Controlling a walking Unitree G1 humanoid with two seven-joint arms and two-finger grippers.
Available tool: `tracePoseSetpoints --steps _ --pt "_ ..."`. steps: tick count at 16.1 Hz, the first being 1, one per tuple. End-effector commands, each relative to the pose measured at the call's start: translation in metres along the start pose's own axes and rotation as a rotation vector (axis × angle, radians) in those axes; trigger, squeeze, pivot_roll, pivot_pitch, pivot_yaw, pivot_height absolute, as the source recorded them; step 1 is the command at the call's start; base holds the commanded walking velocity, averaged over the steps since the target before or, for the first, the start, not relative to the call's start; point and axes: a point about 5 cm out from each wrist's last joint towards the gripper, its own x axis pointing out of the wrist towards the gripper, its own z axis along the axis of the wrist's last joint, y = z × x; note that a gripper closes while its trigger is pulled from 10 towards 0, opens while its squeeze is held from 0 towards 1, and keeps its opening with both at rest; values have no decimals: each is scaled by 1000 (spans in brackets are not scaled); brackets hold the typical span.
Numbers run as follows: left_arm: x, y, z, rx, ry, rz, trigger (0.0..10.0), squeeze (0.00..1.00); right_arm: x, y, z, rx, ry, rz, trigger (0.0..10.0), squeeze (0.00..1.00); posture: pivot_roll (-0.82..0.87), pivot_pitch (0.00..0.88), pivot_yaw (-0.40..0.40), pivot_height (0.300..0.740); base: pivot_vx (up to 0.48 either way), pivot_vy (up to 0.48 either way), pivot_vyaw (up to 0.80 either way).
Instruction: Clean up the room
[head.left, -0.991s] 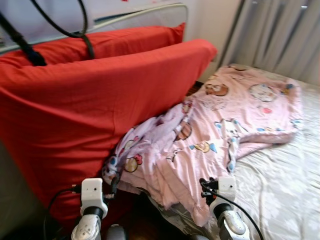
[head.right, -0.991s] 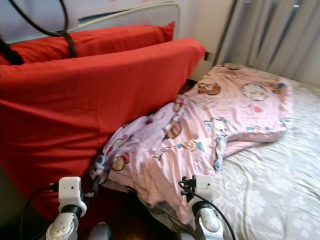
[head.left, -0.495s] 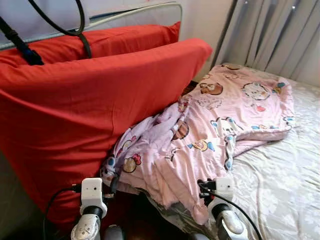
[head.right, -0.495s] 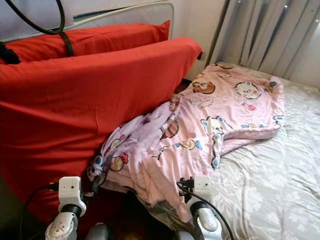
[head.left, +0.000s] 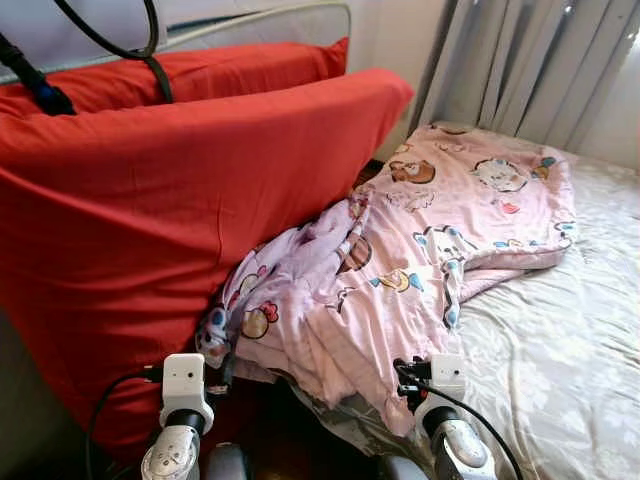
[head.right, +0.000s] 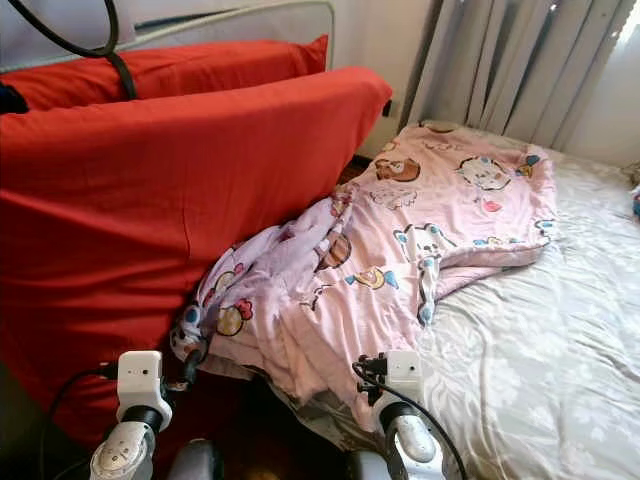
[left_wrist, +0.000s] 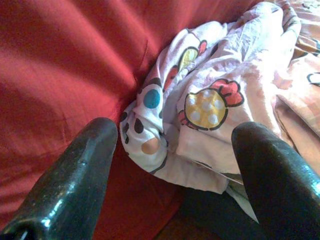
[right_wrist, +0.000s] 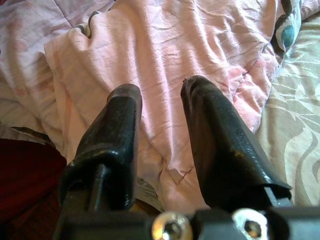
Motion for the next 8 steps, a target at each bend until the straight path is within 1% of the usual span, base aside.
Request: tracePoseSetpoints --steps 1,6,7,8 --pt "0 -3 -1 4 8 -18 10000 0 1 -2 2 5 -6 -2 10000 0 48 0 -78 606 0 0 0" --pt "0 -5 0 -2 0 -27 10000 0 2 1 2 -26 -1 19 10000 0 50 0 -78 606 0 0 0" --pt "0 -5 1 -2 -2 -30 10000 0 2 2 3 -39 -5 26 10000 0 49 0 -77 606 251 0 0" --pt "0 -6 1 -3 -3 -31 10000 0 2 2 3 -39 -6 26 10000 0 48 0 -77 606 259 0 575"
